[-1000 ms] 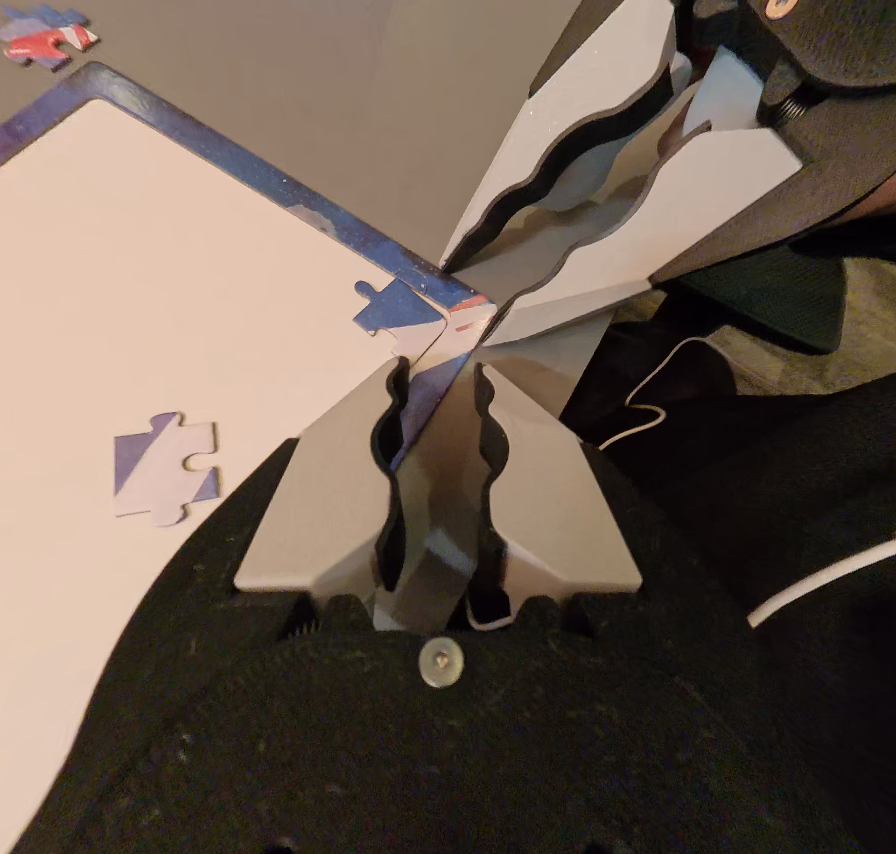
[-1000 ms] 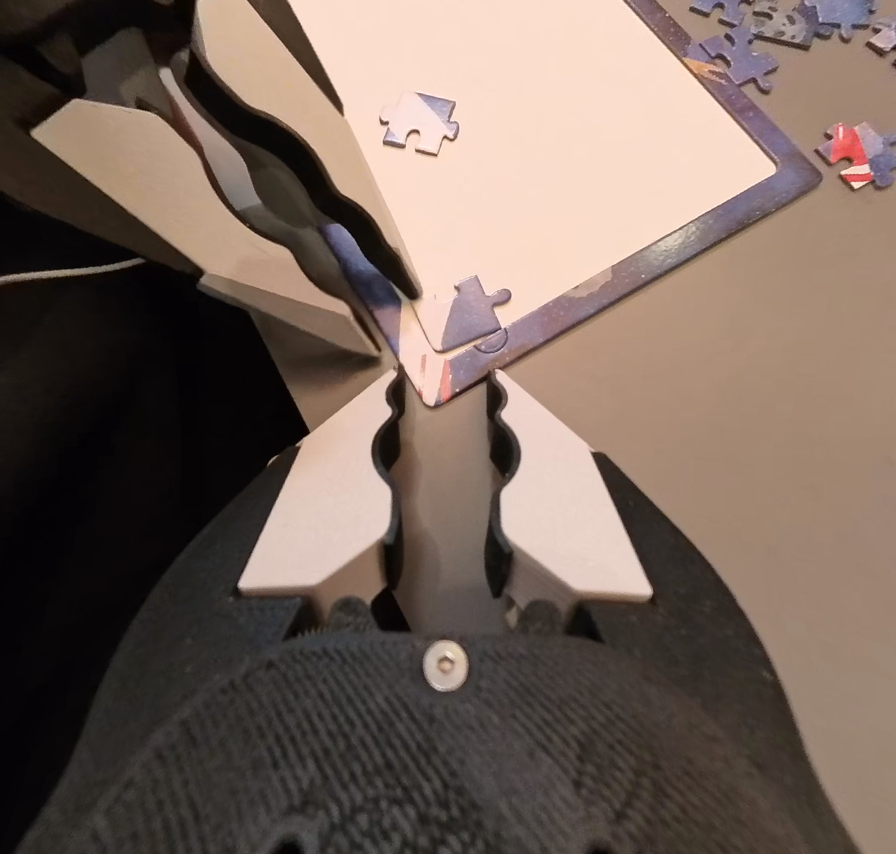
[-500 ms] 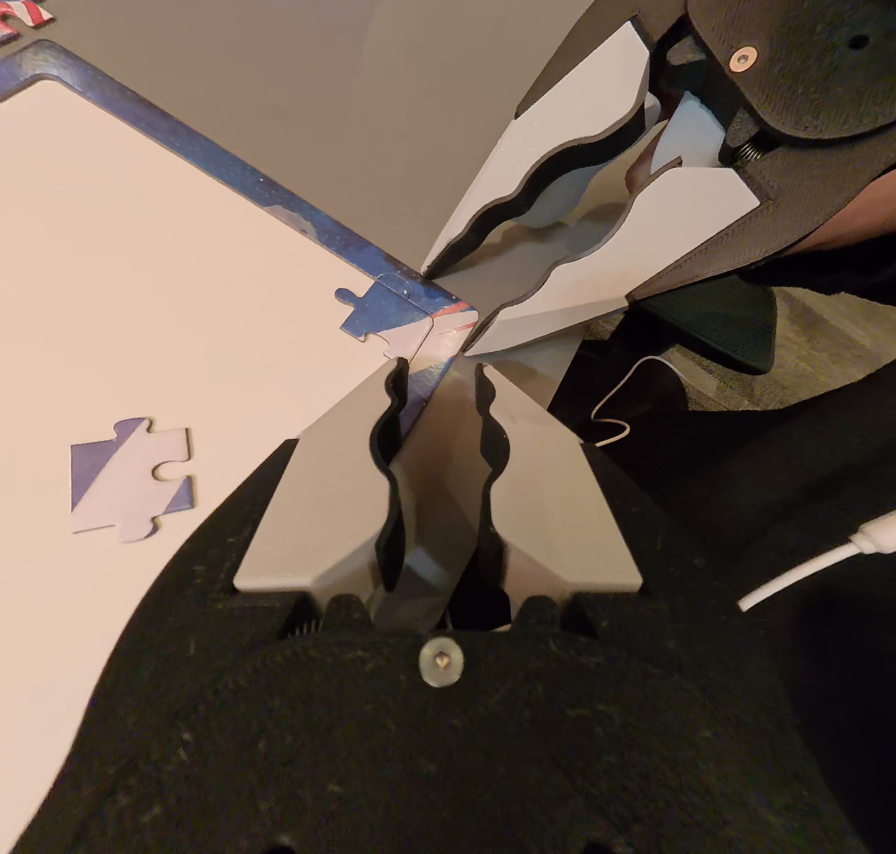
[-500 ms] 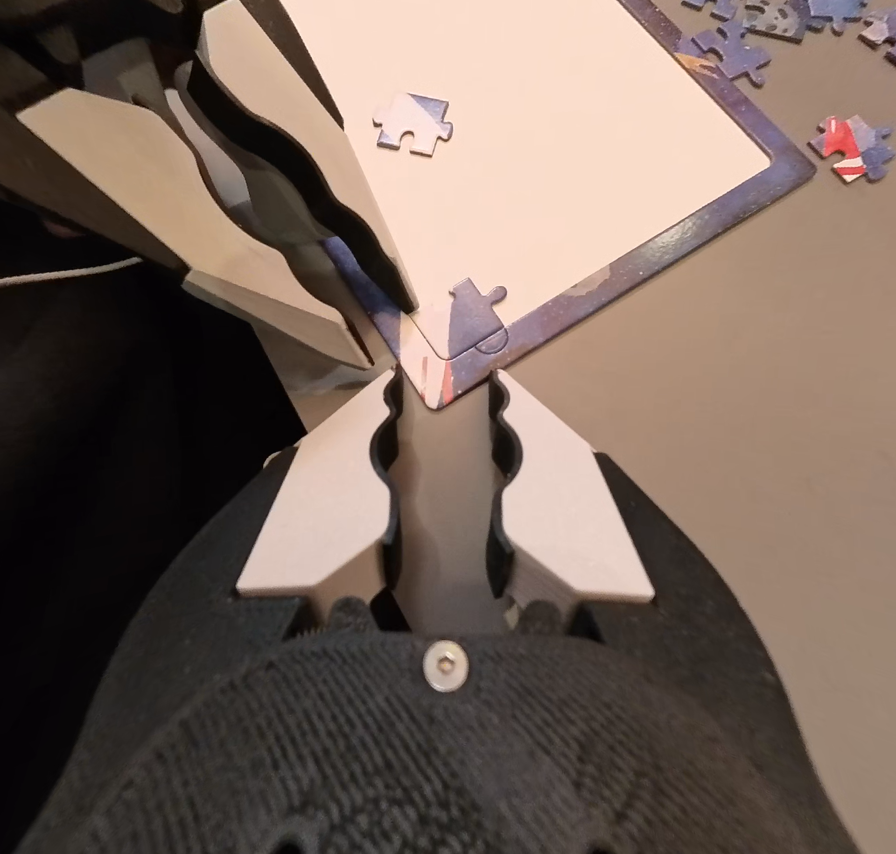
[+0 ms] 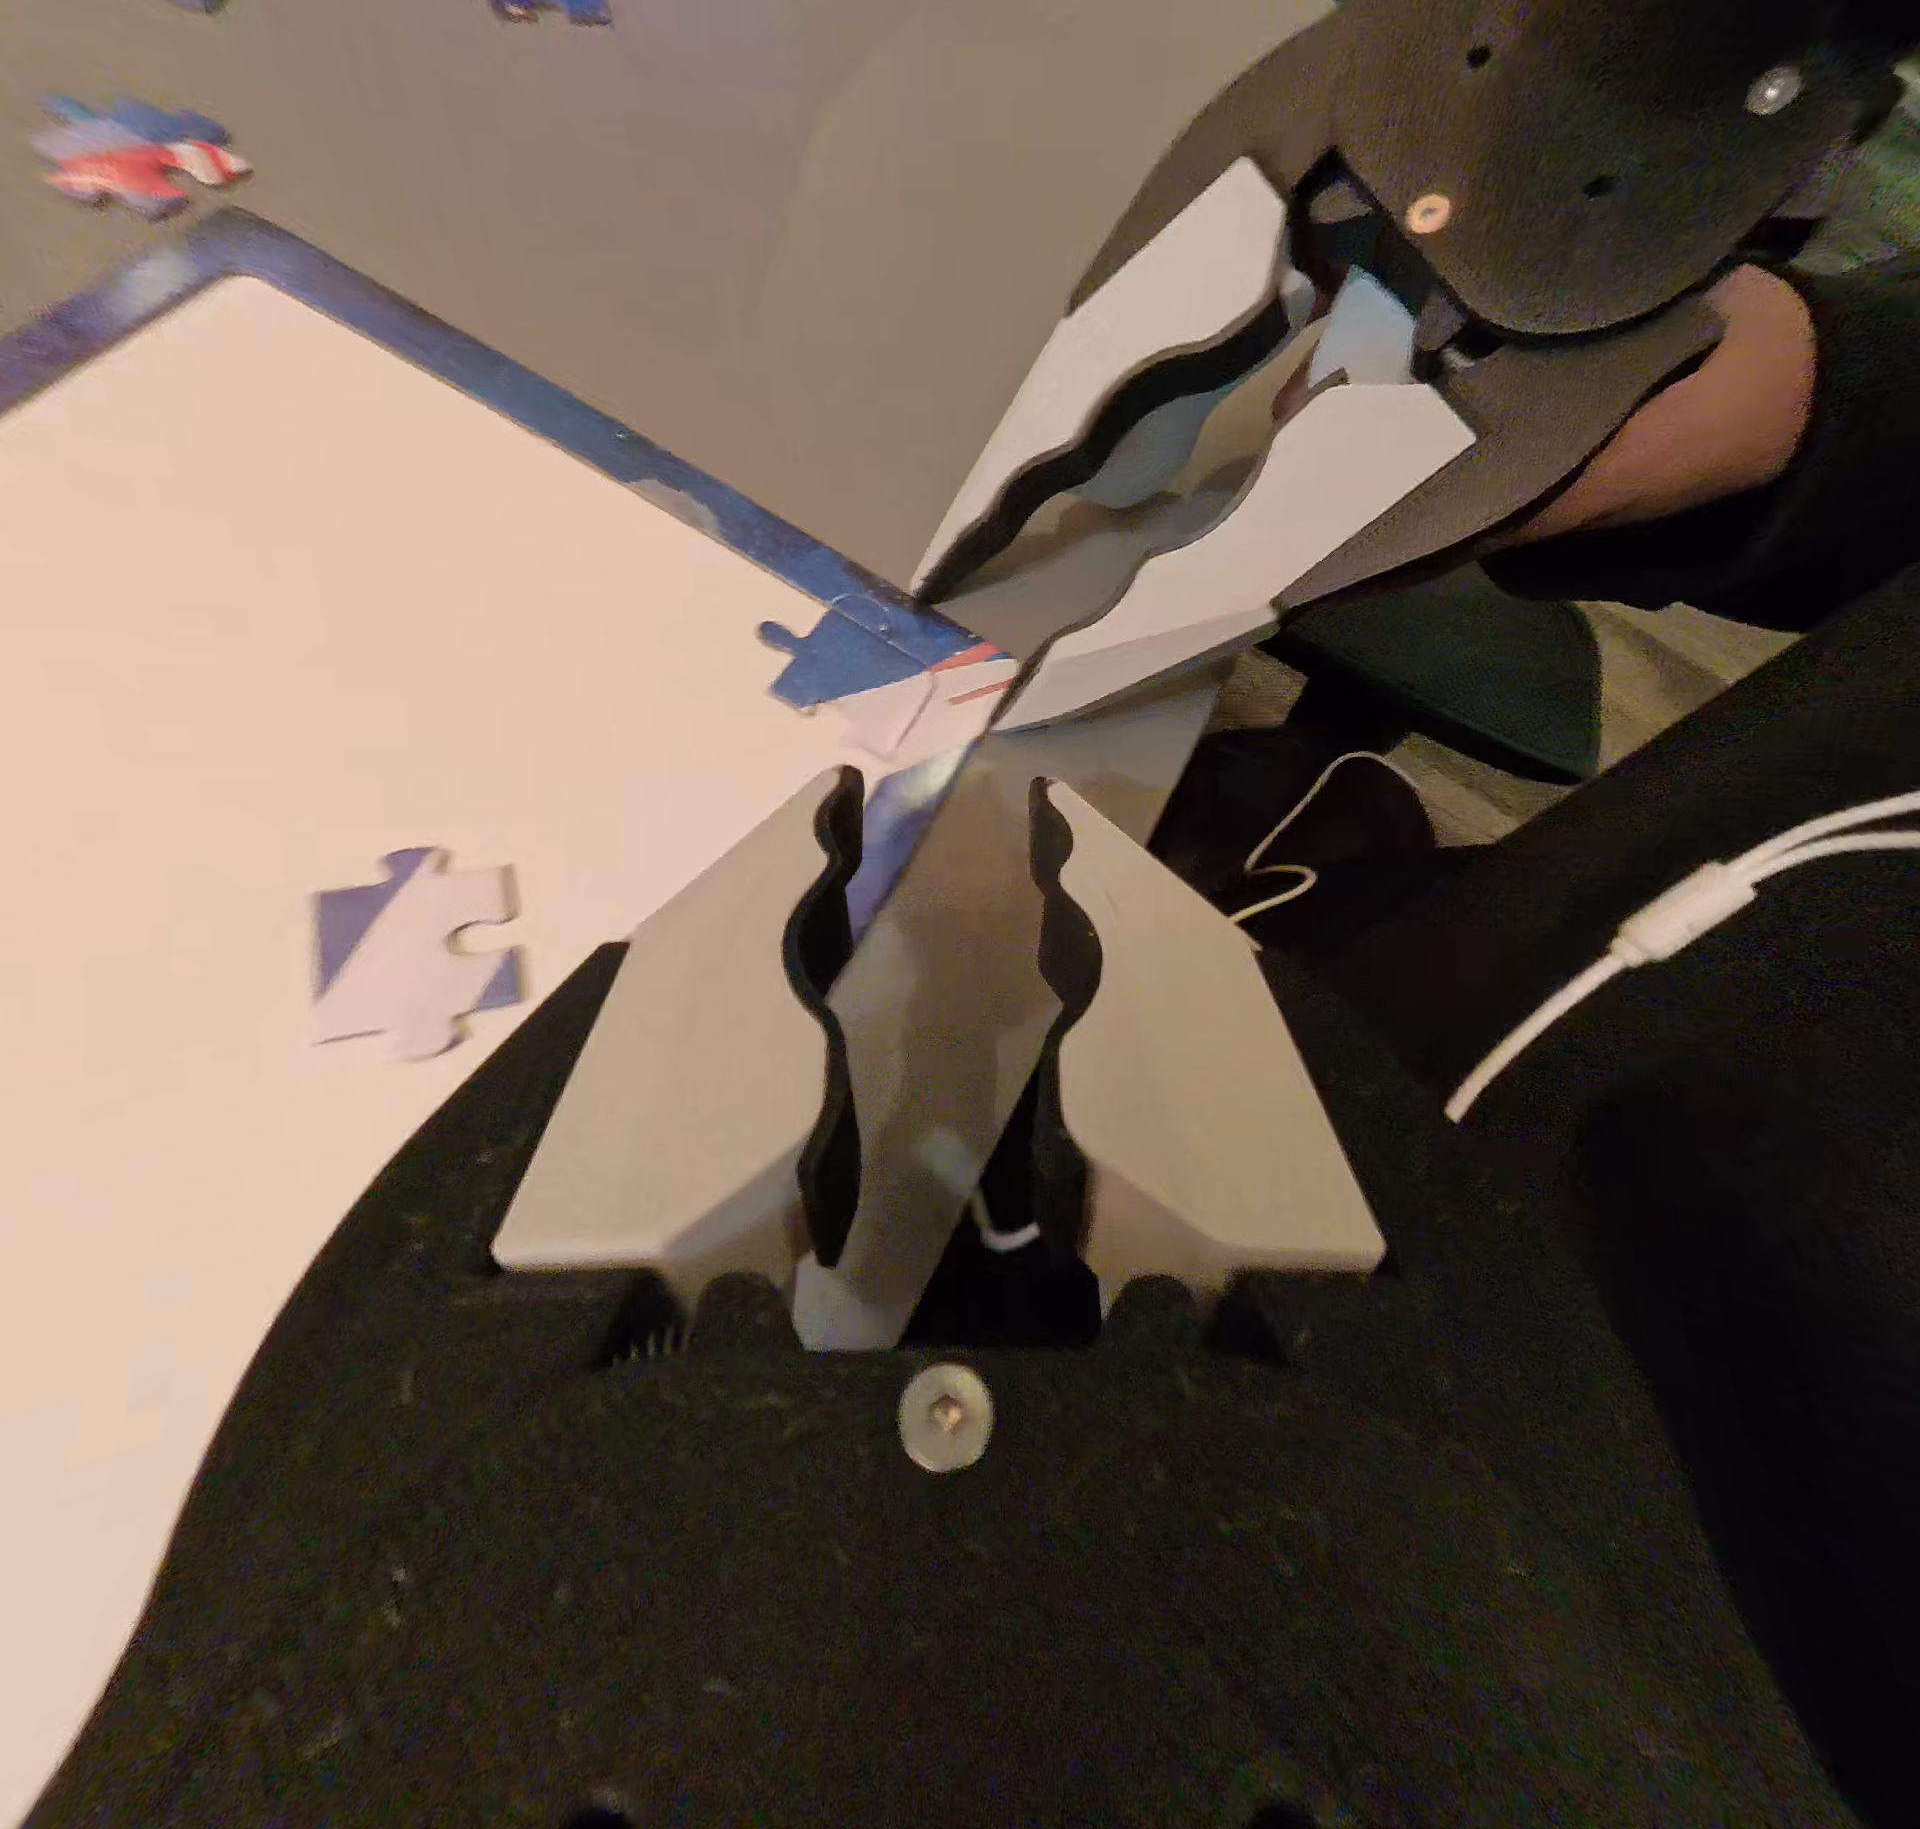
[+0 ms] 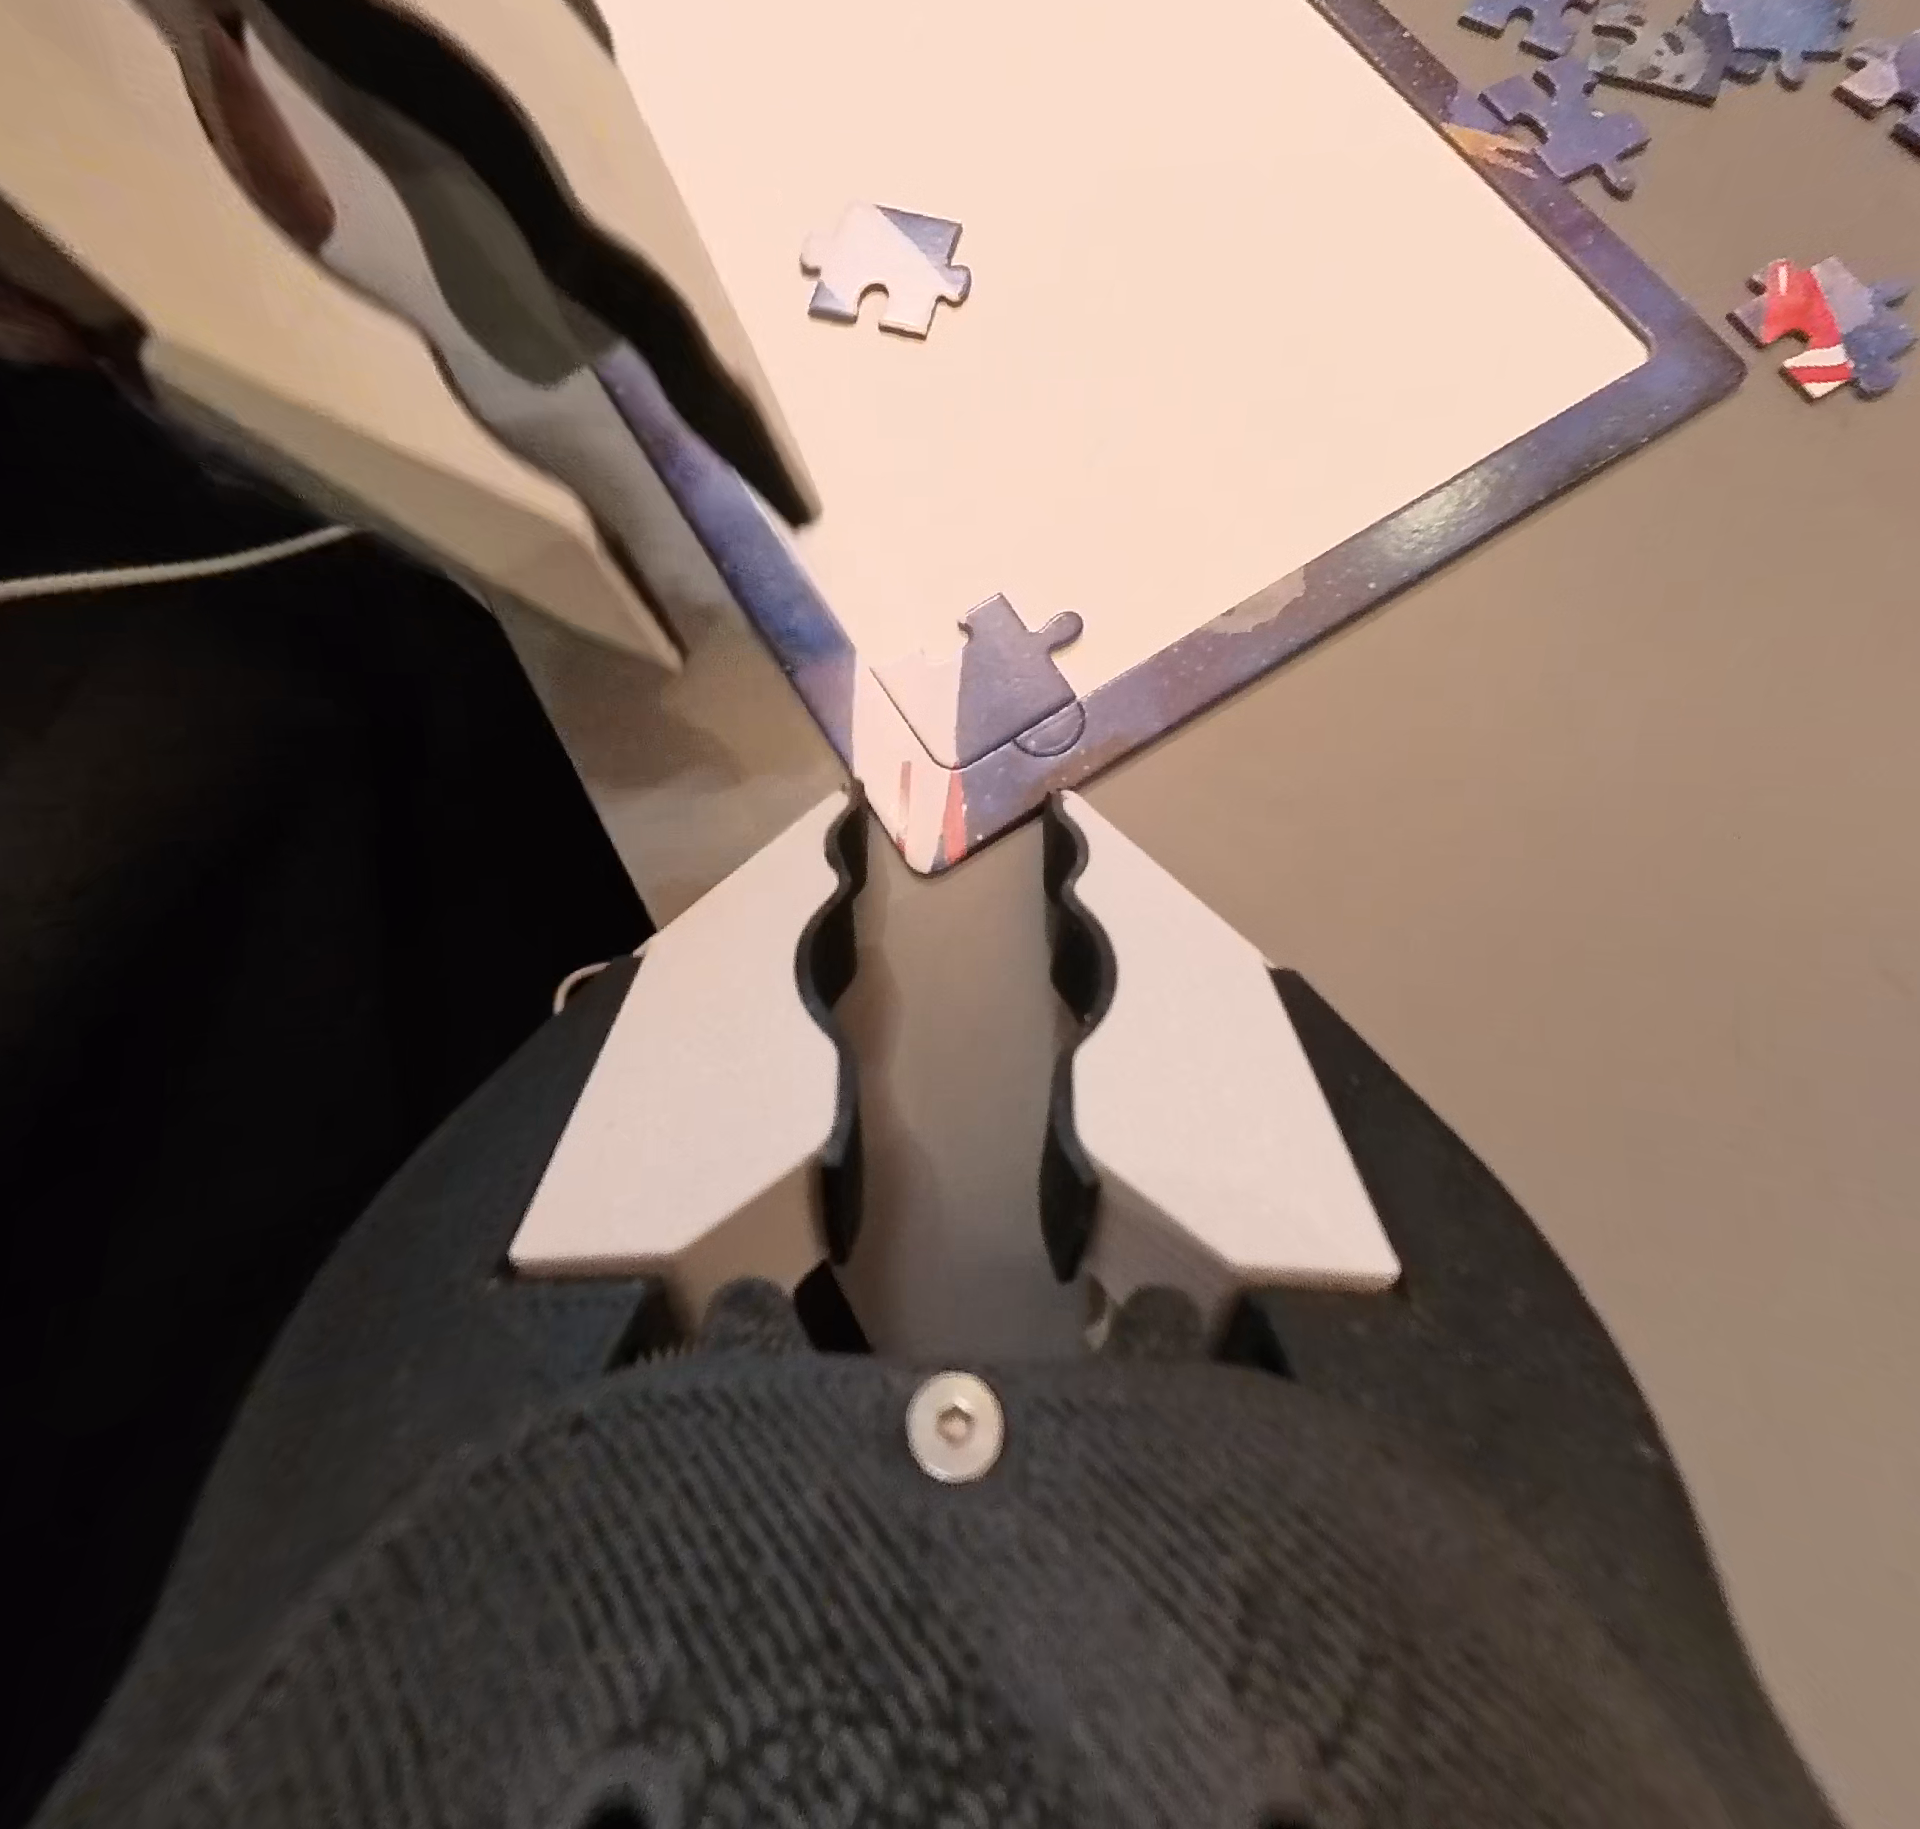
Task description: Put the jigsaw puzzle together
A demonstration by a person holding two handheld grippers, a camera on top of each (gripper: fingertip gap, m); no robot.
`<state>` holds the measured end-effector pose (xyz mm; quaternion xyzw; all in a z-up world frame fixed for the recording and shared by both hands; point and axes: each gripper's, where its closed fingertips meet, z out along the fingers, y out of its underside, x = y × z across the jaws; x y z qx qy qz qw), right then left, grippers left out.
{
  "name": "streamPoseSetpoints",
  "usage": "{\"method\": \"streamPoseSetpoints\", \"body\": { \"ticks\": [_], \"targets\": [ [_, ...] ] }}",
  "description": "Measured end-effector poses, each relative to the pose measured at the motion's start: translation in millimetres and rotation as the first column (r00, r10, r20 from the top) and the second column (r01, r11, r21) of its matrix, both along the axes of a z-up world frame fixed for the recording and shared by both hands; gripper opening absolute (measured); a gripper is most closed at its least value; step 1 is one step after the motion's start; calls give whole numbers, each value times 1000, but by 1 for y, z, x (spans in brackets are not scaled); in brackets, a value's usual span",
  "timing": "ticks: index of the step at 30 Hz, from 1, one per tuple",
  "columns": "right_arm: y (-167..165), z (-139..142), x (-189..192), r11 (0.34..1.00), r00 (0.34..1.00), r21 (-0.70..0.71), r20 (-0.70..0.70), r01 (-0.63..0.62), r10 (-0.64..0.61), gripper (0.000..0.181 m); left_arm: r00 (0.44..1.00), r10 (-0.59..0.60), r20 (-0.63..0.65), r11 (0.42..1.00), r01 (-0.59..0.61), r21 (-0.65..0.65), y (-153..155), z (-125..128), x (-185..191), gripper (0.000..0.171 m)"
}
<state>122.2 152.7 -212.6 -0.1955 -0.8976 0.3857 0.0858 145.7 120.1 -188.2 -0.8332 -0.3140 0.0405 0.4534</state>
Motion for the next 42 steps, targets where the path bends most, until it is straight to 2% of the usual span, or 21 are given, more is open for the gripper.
{"method": "streamPoseSetpoints", "body": {
  "ticks": [3,6,10,16,20,22,24,27,30,32,35,42],
  "targets": [
    [0,0,0,1000,1000,-4,-2,-1,1,33,992,115,-53,990,-119,-76,-37,1,-23,33],
    [0,0,-1,1000,1000,-6,0,-2,2,33,960,251,-122,952,-267,-148,-76,-1,-47,33],
    [0,0,-1,1000,1000,-2,2,-7,7,33,943,301,-143,912,-329,-245,-100,-13,-51,32],
    [1,0,-2,1000,1000,-15,-2,-2,2,33,963,270,2,948,-266,-178,-79,-24,-37,43],
    [0,0,-3,1000,1000,-19,-5,-2,2,33,978,128,163,992,-129,-4,-37,-17,-10,40],
    [0,0,-3,1000,1000,-19,-7,-4,4,33,985,101,143,995,-102,1,-30,-17,-9,40],
    [1,0,-3,1000,1000,-25,-9,-2,1,33,992,102,73,995,-103,11,-31,-6,-14,40],
    [1,0,-3,1000,1000,-29,-12,-4,4,33,981,193,-29,981,-193,-3,-51,7,-34,43],
    [1,0,-3,999,1000,-32,-13,-6,5,33,964,249,-91,964,-255,-69,-72,-4,-53,51],
    [1,0,-3,999,1000,-34,-13,-5,5,33,973,226,-39,970,-229,-87,-72,-14,-55,52],
    [1,0,-3,1000,1000,-30,-13,-6,6,33,983,186,-8,981,-186,-57,-65,-12,-56,53],
    [1,0,-3,1000,1000,-28,-12,-7,7,33,993,115,-20,968,-117,-221,-63,-26,-47,57]
  ]
}}
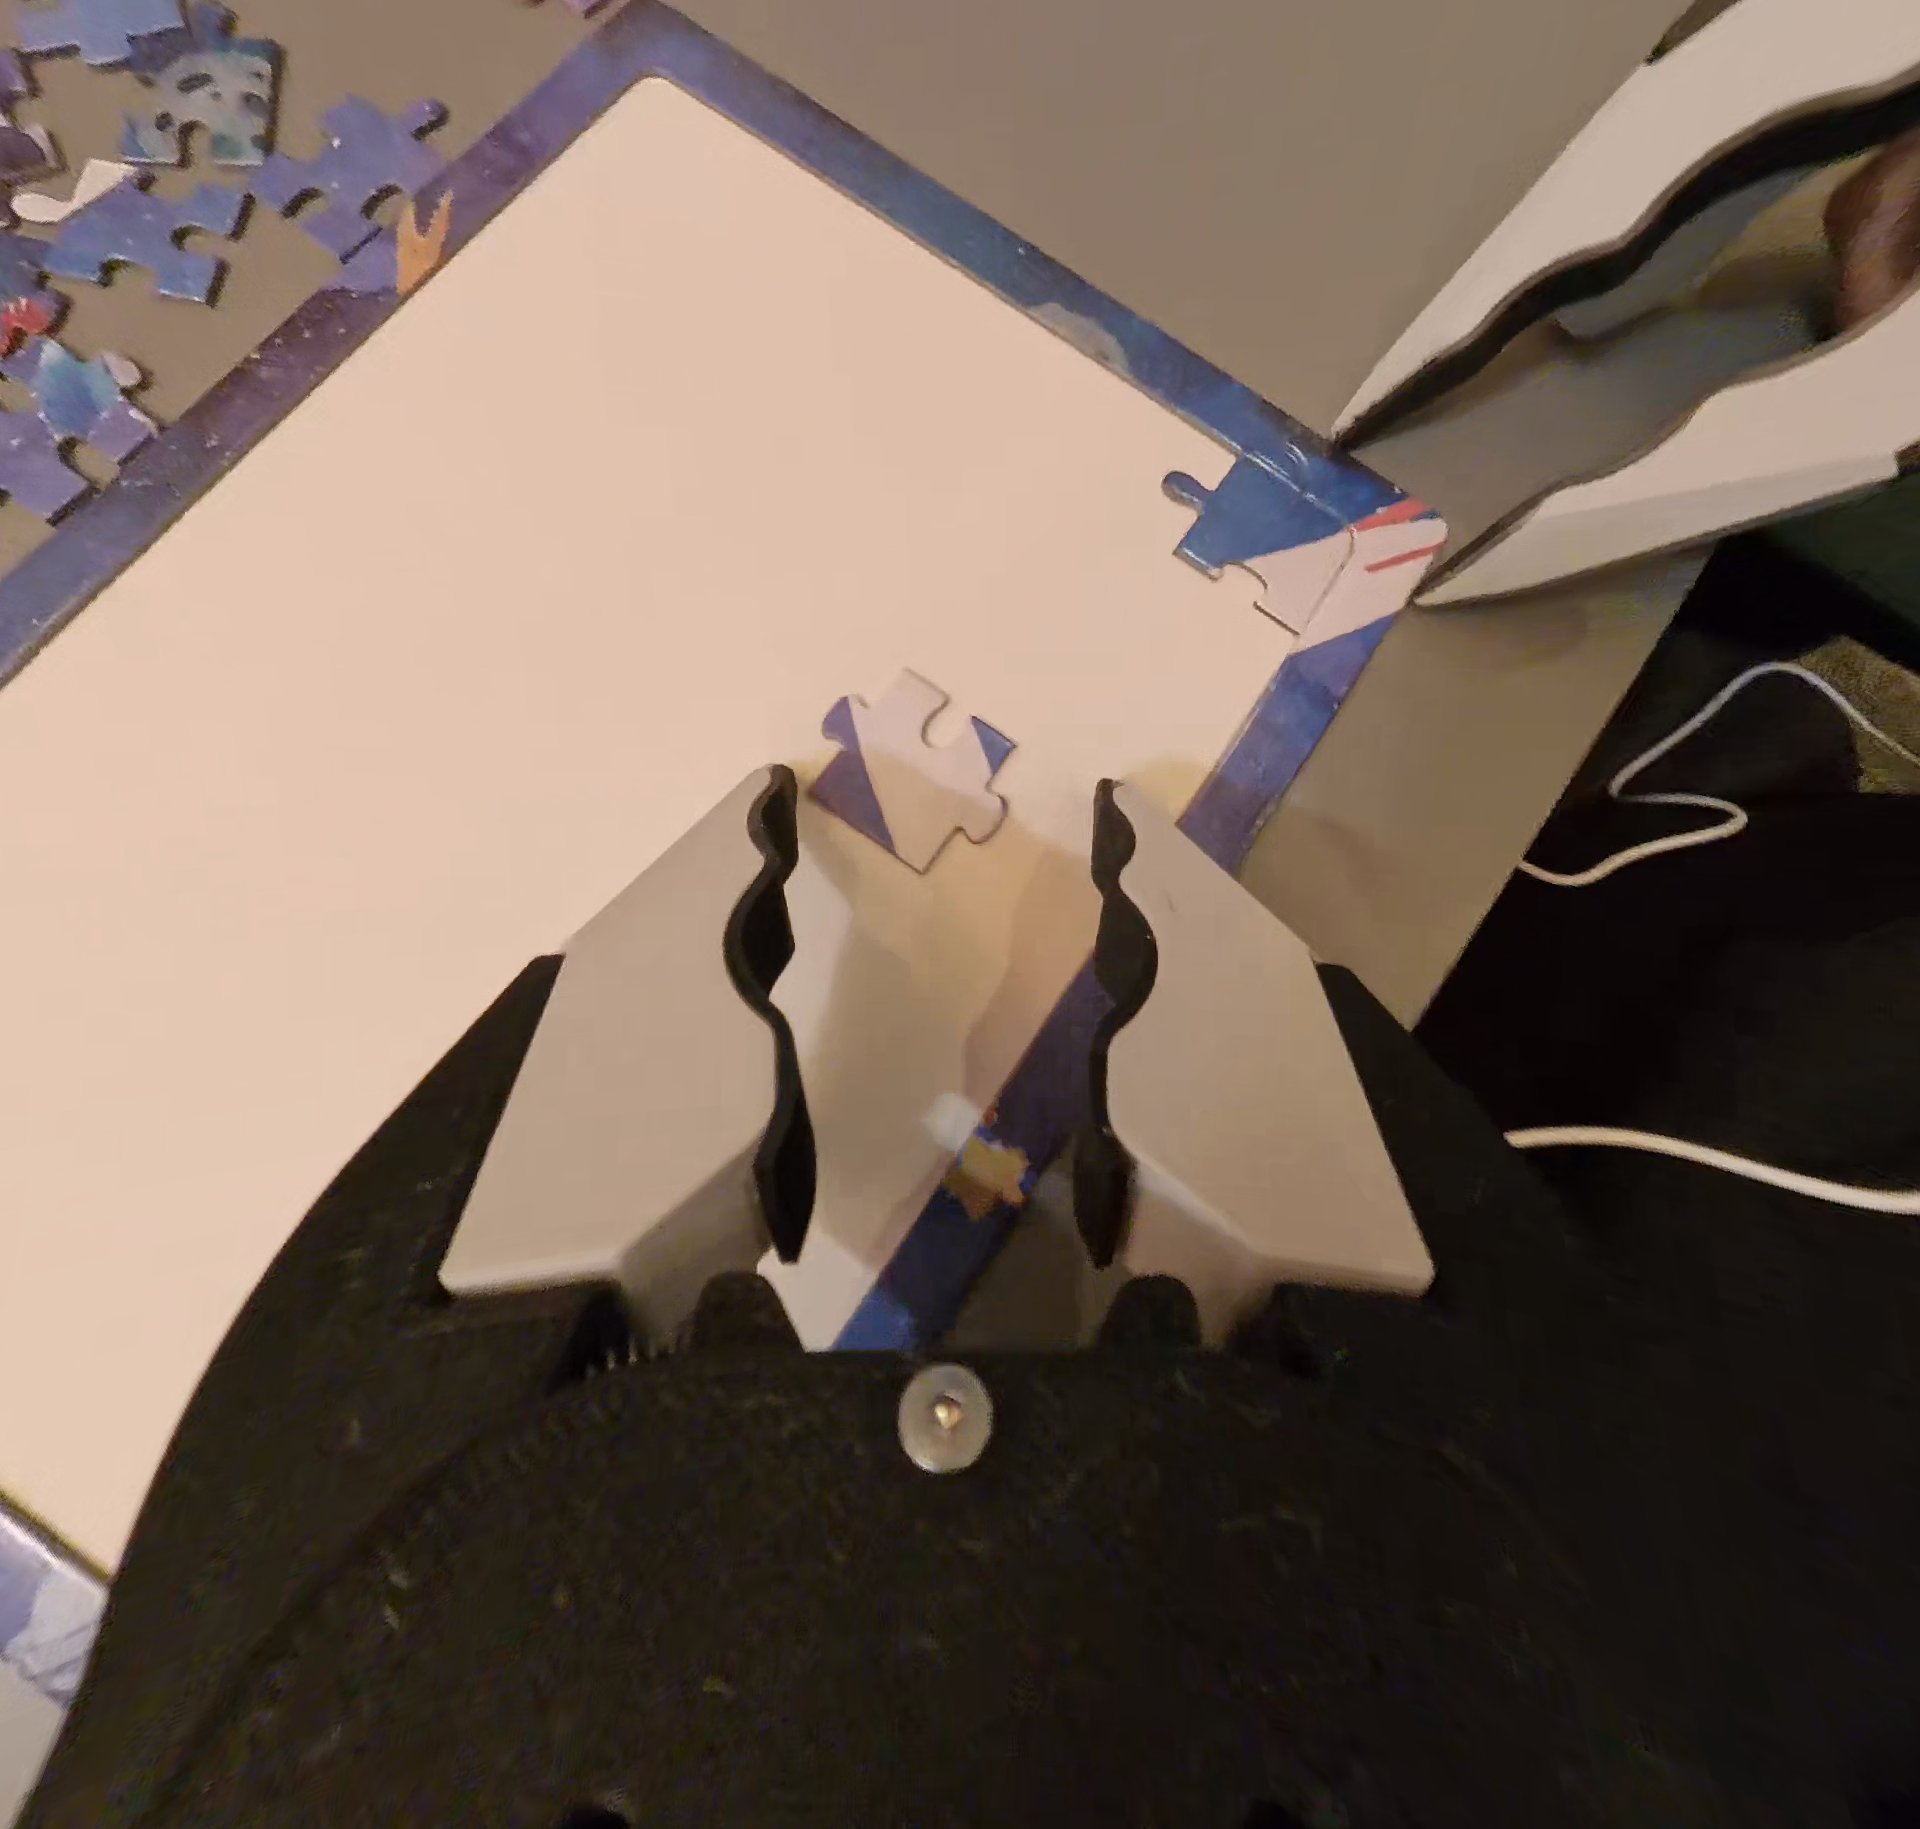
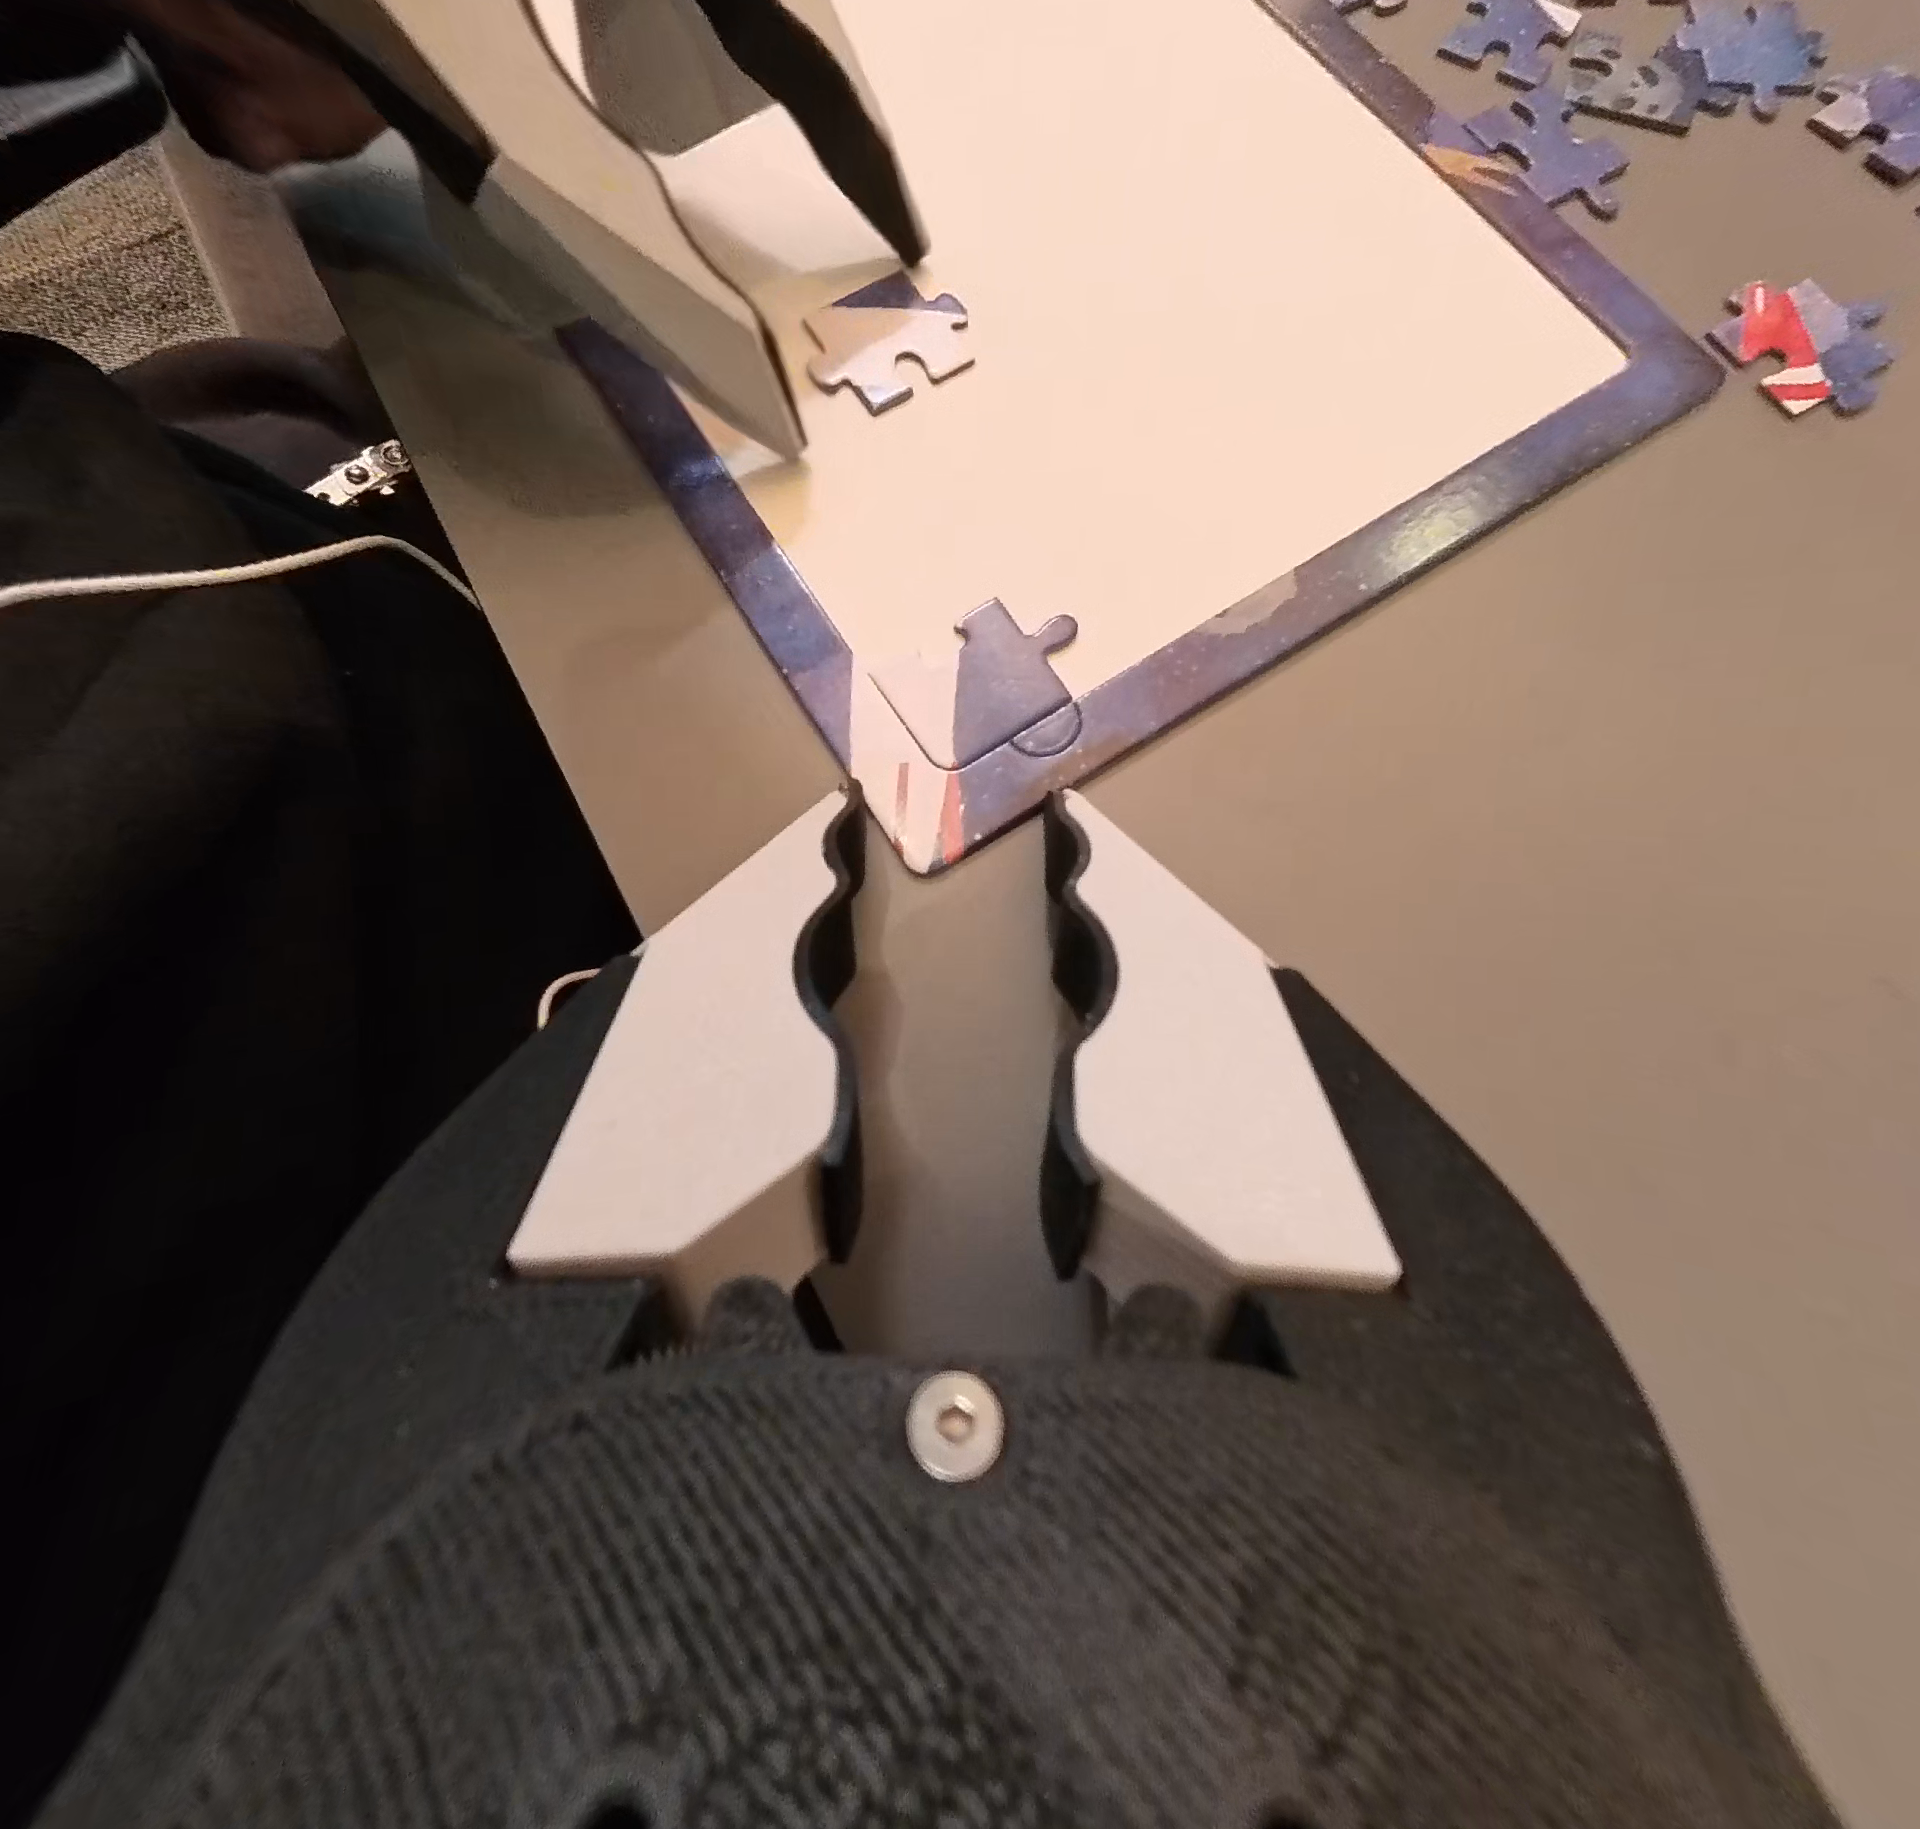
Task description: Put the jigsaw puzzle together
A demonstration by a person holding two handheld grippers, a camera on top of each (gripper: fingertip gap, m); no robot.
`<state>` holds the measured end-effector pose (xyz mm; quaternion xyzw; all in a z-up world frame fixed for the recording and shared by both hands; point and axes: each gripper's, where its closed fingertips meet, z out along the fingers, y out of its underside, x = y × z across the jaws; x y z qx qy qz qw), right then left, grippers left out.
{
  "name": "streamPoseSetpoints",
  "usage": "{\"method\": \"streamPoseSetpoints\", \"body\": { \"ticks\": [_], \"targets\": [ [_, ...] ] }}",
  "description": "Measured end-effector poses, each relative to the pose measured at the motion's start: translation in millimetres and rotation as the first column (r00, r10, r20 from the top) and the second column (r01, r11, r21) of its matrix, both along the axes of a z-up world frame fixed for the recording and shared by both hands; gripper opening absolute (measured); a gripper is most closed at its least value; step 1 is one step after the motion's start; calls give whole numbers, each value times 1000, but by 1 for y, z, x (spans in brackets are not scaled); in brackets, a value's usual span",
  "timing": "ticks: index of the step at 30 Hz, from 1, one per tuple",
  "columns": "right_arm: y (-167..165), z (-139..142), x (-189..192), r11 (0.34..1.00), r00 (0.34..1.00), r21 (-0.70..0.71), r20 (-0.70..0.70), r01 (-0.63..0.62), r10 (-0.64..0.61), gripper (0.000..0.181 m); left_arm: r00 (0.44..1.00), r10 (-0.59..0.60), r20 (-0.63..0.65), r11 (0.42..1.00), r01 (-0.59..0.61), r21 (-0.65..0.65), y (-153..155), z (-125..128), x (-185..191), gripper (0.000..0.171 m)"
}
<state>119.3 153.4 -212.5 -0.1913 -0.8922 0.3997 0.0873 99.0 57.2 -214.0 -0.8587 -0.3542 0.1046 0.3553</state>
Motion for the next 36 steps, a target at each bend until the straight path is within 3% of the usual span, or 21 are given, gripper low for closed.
{"method": "streamPoseSetpoints", "body": {
  "ticks": [6,10,16,19,23,36],
  "targets": [
    [0,0,0,1000,1000,-3,0,2,-2,33,993,-67,101,997,70,-29,3,2,33,52],
    [0,0,0,1000,1000,-3,-1,2,-2,33,968,-189,164,981,177,82,20,8,59,44],
    [0,0,0,1000,1000,3,-4,4,-4,34,995,-98,32,993,95,74,6,20,28,44],
    [0,0,0,1000,1000,4,-2,3,-3,34,993,-117,-31,993,118,23,3,17,17,44],
    [0,0,0,1000,1000,4,-2,5,-5,34,990,-140,6,989,140,-39,2,0,14,42],
    [0,0,0,1000,1000,-4,-4,6,-6,34,983,-179,43,983,180,-21,2,0,21,33]
  ]
}}
